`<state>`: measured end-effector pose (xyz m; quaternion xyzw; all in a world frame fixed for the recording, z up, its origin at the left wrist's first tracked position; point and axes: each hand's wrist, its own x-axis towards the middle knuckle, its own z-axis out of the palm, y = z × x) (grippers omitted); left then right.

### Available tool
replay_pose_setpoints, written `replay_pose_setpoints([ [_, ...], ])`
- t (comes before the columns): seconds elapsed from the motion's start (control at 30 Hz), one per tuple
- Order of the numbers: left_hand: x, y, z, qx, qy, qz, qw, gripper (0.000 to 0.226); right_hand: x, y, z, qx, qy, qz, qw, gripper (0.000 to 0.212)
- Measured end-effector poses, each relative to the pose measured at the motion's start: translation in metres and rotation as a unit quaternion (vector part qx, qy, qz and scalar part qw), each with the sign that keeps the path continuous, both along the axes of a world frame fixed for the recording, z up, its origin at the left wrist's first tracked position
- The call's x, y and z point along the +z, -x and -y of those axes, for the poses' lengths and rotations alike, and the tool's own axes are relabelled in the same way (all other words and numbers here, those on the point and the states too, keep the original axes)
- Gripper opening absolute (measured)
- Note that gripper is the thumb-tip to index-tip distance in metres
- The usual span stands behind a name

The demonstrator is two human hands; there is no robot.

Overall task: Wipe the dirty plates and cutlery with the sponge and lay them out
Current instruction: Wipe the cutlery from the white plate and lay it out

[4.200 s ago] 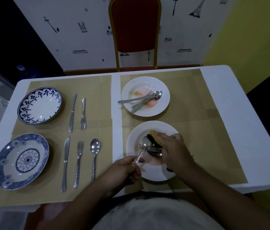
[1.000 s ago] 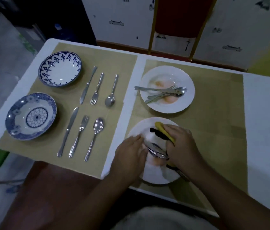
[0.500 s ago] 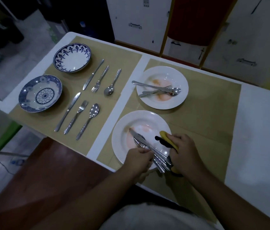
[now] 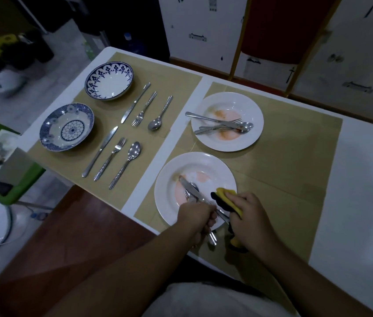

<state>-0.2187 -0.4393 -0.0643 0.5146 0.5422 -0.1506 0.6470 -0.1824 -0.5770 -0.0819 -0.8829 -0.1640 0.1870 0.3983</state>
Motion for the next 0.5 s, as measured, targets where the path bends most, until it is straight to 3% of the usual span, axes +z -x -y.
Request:
replay_pose_setpoints([
  [0.33,0.011,0.014,-0.026,-0.062,0.011,-0.003,0.998,0.012,0.030,-0.013,-0.007,-0.065,-0.070,-0.056,0.994,0.047],
  [0.5,0.038,0.036,-0.051,-0.148,0.012,0.021,0.989,0.017,0.037,-0.001,-0.024,0.032,-0.067,0.074,0.994,0.068],
])
